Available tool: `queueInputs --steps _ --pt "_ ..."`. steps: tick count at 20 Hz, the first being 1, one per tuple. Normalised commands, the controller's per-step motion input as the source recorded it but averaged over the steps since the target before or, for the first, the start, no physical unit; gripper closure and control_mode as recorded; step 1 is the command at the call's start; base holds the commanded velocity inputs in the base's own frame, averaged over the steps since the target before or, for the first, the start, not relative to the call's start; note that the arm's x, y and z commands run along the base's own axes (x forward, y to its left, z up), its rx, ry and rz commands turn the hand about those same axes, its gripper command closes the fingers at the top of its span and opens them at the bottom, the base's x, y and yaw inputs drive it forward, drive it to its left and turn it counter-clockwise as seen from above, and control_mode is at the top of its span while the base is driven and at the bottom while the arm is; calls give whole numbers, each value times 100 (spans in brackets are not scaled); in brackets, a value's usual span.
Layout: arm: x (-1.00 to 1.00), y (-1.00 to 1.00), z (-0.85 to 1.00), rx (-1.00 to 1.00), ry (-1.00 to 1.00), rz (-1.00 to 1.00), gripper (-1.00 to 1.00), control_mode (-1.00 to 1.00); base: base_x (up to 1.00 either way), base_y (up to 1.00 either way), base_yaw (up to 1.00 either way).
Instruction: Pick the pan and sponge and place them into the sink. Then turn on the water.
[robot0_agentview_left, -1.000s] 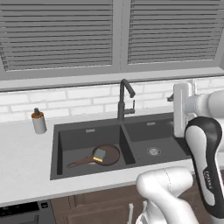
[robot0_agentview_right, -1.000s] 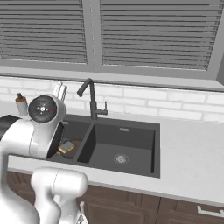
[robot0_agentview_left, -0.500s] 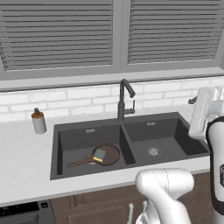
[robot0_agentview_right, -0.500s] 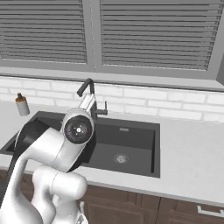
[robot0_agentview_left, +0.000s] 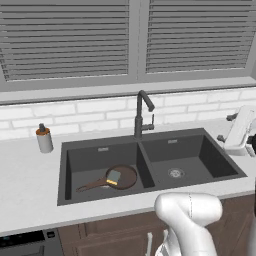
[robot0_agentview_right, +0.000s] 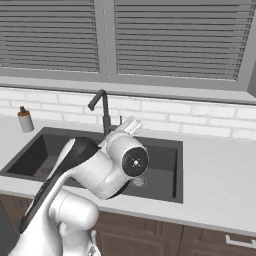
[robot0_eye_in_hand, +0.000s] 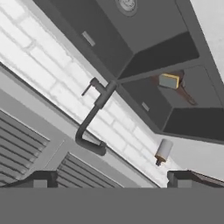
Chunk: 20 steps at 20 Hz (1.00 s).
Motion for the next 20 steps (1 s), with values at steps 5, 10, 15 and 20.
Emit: queueInputs --steps 5,10,15,20 --pt "58 -34 -13 27 12 0 -100 -100 0 0 0" --pt "67 -5 -21 15 2 0 -100 -100 0 0 0" --pt "62 0 -24 5 0 0 -100 -100 0 0 0" --pt "50 0 -28 1 -4 0 -100 -100 0 0 0"
